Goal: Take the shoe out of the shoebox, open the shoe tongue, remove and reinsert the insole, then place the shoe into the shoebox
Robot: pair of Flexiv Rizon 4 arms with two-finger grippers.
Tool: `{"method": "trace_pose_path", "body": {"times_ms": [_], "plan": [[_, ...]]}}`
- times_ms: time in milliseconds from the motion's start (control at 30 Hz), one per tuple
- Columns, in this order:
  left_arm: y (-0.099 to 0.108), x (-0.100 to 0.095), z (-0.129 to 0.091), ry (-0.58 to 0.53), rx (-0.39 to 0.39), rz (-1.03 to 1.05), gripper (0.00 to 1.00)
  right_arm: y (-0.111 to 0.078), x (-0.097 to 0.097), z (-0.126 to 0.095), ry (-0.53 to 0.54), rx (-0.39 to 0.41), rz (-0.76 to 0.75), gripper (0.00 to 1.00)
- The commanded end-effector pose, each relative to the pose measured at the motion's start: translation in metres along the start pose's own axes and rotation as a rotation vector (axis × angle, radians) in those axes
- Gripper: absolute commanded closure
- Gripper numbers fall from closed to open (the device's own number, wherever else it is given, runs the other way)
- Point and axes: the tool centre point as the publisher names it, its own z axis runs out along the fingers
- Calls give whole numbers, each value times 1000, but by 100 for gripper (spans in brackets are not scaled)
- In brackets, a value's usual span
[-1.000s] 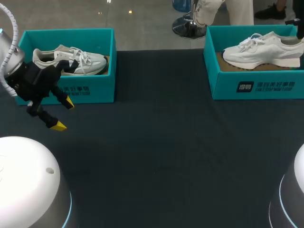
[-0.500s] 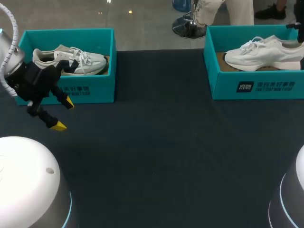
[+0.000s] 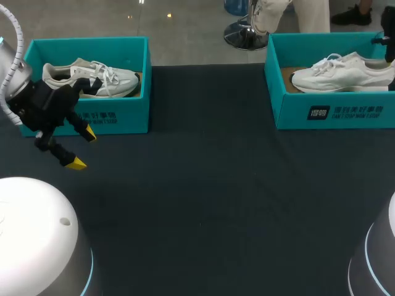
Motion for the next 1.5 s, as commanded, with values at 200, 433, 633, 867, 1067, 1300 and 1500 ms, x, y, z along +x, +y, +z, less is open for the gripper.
{"method": "trace_pose_path", "body": {"times_ms": [200,433,633,867,1067,1300,1500], "plan": [[0,0,0,1,-2,0,0,3,3,21,-2,18,16,100],[0,0,0,1,-2,0,0,-1,3,33,-17,27,33,100],[0,0,0,1,-2,0,0,-1,6,44,-31,22,33,100],[0,0,0,1,-2,0,0,1,12,55,-12,19,27,100],[0,0,0,1,-2,0,0,2,15,62,0,22,25,100],[0,0,0,1,-2,0,0,0,16,62,14,27,29,62],[0,0,0,1,-2,0,0,-3,15,54,14,14,37,62]]}}
